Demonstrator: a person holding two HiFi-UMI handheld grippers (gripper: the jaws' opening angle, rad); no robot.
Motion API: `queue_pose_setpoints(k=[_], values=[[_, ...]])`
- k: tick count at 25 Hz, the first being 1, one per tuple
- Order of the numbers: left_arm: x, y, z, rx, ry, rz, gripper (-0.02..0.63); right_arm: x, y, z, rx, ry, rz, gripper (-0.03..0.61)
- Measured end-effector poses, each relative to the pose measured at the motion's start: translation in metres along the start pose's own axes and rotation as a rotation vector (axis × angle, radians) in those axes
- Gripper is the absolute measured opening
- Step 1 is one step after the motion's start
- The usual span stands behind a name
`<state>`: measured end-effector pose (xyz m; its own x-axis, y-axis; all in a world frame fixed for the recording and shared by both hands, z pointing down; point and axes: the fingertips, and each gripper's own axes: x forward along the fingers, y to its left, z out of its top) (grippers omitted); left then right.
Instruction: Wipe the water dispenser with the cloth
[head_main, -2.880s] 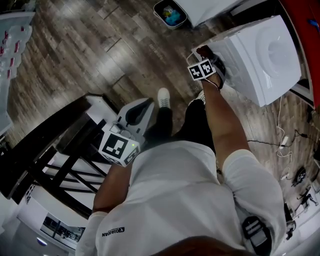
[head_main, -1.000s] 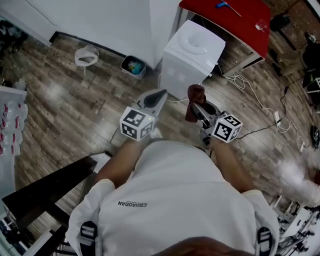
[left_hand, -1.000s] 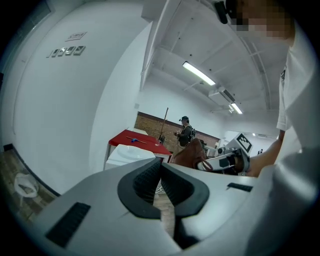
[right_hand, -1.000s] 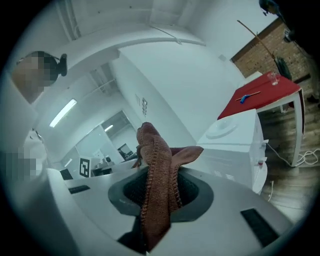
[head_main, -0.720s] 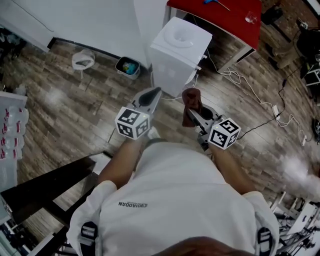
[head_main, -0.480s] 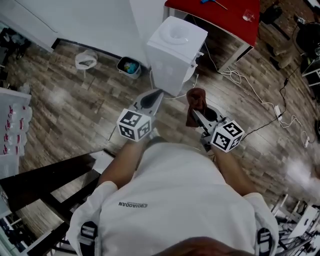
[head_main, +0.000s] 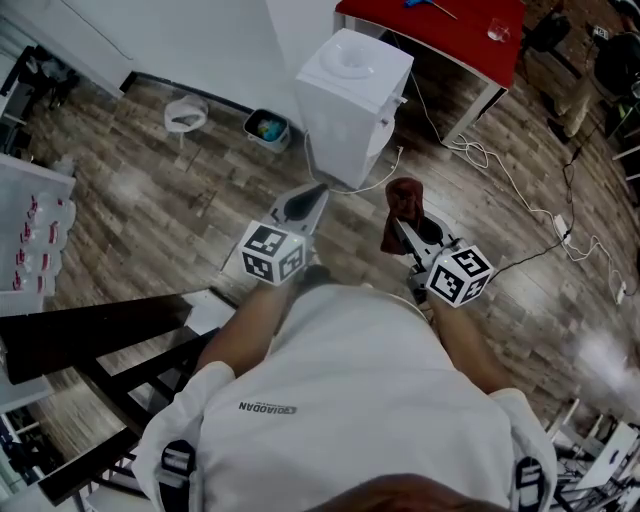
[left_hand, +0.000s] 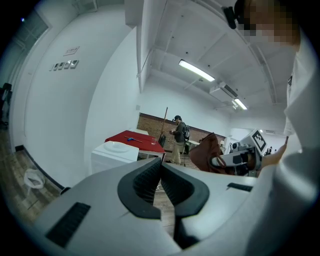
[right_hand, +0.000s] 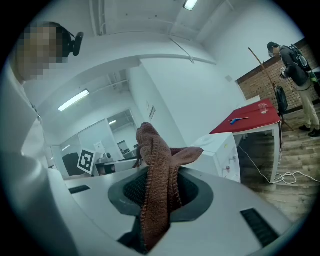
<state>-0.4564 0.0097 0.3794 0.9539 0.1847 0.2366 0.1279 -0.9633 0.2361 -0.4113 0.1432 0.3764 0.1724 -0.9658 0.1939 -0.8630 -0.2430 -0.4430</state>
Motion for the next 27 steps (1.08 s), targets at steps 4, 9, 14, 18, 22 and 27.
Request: queue_pose_setpoints(k=[4,9,14,18,22,27], values=[[-0.007,-0.017,-0.001,0.008,-0.007,0.001,-0.003,-0.013,0.006,-0.007,-0.025,0.019,-0.002,0.087],[-0.011,-0.035,-0.01,0.014,0.007,-0.013,-0.003,-0.024,0.011,-0.017,-0.031,0.023,-0.005,0.087],[-0.013,-0.048,-0.017,0.023,0.021,-0.023,-0.003,-0.033,0.011,-0.024,-0.023,0.018,-0.014,0.087],[-0.014,-0.051,-0.017,0.03,0.022,-0.015,-0.003,-0.036,0.013,-0.023,-0.011,0.005,-0.011,0.087],[-0.013,-0.057,-0.012,0.032,0.01,-0.019,-0.003,-0.041,0.011,-0.021,-0.006,-0.004,-0.018,0.087],[-0.014,-0.062,-0.015,0.04,0.017,-0.032,-0.003,-0.041,0.008,-0.021,0.026,-0.022,-0.025,0.087]])
